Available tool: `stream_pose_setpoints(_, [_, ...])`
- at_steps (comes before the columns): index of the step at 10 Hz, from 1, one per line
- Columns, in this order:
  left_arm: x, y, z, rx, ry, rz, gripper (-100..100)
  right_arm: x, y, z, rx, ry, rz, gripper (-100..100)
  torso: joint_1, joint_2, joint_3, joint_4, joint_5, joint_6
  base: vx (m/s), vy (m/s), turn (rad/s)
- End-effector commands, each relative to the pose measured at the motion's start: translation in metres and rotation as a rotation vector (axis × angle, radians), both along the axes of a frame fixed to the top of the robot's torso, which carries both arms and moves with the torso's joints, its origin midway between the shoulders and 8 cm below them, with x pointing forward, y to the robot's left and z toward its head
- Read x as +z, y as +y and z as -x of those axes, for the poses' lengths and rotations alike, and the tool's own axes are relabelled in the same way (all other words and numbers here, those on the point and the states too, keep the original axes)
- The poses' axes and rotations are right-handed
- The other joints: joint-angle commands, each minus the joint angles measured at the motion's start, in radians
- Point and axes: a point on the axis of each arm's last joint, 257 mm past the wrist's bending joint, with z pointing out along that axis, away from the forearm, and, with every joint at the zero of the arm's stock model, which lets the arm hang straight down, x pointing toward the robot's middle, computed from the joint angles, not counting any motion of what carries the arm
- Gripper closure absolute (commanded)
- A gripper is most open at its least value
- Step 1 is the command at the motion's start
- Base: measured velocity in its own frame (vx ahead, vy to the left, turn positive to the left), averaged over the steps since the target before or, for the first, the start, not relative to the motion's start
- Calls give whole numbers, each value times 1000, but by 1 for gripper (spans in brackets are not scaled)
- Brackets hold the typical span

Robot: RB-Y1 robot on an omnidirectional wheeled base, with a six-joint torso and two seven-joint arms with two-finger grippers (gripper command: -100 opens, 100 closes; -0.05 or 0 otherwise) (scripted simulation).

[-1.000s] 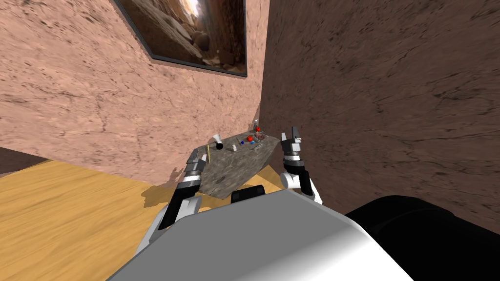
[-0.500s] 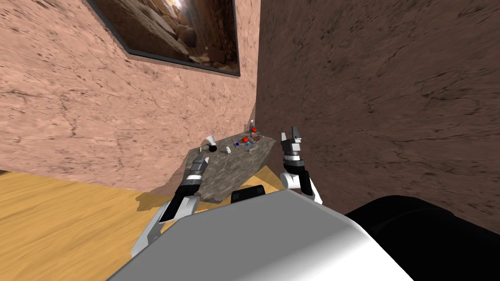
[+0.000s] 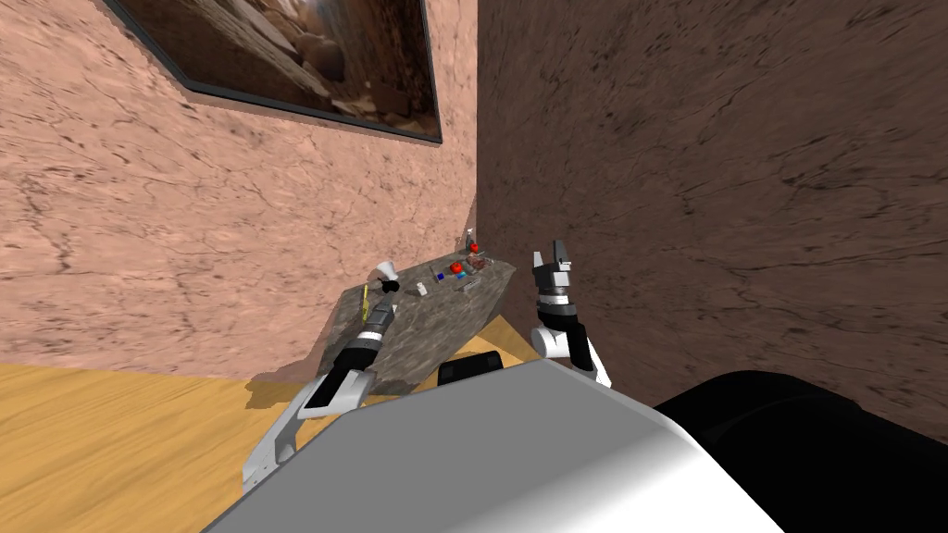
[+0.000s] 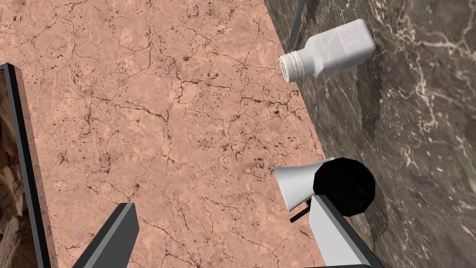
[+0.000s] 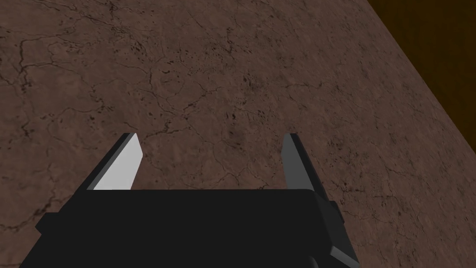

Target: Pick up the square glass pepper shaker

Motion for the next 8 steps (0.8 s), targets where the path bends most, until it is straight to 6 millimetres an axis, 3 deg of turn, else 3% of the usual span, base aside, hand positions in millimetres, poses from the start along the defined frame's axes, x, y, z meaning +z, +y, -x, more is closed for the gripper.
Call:
stream_pose_setpoints(1, [-14,7,-1,2,53,-40,-100,0,0,0,0,0,0,0,0,0,0,0,0,0,40,-89,-47])
stream_pose_setpoints(4, [-51,30,-3,11,178,-146,-100,0,0,0,0,0,0,0,-2,0,0,0,0,0,57,-132,-87])
stream_pose_setpoints(8, [-74,54,-2,24,270,-238,-100,0,0,0,0,0,0,0,0,0,0,0,0,0,38,-86,-48])
